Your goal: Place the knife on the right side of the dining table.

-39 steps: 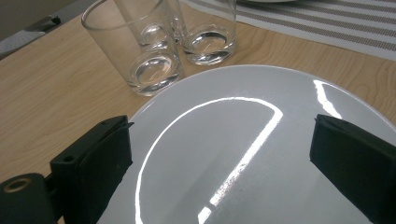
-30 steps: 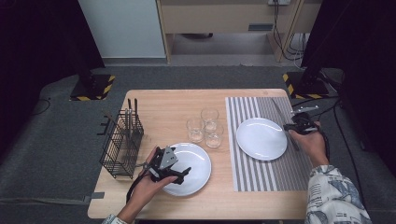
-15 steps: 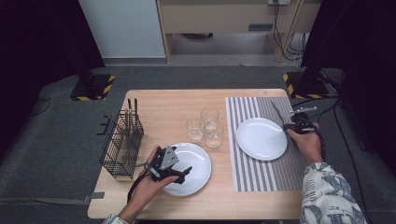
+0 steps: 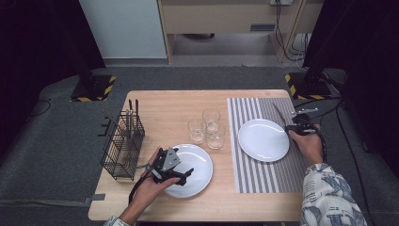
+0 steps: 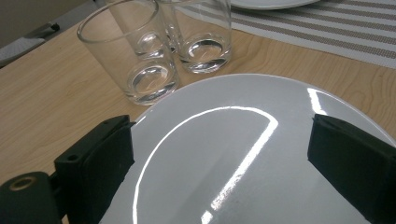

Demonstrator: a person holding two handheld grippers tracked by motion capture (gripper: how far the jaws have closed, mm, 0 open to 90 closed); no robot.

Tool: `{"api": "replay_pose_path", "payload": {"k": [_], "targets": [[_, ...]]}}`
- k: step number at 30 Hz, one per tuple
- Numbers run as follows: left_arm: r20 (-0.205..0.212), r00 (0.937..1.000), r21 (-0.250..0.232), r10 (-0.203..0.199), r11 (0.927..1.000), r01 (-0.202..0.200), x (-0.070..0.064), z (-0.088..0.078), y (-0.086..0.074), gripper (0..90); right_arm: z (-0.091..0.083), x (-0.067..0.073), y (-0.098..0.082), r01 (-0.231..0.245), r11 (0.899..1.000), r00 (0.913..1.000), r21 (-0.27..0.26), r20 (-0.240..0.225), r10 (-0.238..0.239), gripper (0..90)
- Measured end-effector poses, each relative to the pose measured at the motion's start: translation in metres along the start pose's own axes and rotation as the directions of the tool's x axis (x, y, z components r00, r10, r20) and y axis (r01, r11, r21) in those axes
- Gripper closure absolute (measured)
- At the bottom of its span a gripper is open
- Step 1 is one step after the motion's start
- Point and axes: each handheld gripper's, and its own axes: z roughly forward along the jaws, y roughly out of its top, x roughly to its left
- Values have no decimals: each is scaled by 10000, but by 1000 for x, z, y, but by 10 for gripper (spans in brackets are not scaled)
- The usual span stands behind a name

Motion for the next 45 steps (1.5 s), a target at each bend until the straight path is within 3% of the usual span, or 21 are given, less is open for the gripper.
{"api": "replay_pose_path", "payload": {"k": [16,45], "targets": [[134,9999,94,50,9999,-51,-1,2,-2,62,7,-3,-2,-43,9995,10000,302,-14,44,826],[374,9988,354,304,9989,-317,-7,6,-4,62,7,-6,-3,-52,9998,9999,198,-153,55,824]]}}
